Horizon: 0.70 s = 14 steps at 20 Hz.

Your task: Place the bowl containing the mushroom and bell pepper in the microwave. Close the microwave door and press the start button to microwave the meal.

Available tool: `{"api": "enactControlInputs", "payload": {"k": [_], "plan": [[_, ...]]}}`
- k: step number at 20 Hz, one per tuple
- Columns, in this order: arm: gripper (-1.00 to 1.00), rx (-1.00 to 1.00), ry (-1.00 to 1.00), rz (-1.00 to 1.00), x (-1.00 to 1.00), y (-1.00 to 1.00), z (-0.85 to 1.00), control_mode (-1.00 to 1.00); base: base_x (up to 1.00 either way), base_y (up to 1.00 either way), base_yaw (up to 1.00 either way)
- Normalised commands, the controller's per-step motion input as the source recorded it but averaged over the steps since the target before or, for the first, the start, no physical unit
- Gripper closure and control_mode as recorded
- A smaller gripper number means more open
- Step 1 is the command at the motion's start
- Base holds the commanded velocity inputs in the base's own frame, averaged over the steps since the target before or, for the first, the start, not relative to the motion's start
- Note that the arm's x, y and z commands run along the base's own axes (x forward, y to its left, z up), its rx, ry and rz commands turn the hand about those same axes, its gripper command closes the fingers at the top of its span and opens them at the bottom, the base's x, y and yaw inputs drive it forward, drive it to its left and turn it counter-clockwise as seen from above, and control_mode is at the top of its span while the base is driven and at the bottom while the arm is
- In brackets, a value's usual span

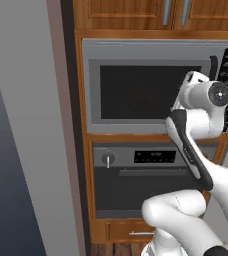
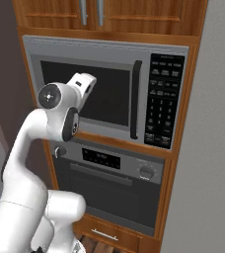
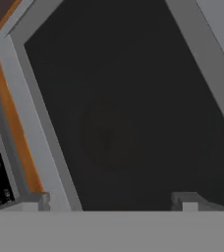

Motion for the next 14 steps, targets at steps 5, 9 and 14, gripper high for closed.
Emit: {"api": "enactControlInputs", "payload": {"k": [5,9,14], "plan": [[-1.00,0.01,-0.03,0.10,-1.00,-0.73,-0.20,-1.00,0.00,0.00,0.00],[-1.00,0.04,-0.10,0.16,-0.94,-0.81,-0.29,-1.00,0.00,0.00,0.00],[-1.00,0.00,-0.05,0.23,-0.57,-0.79,-0.04,-1.00,0.00,0.00,0.00]]}}
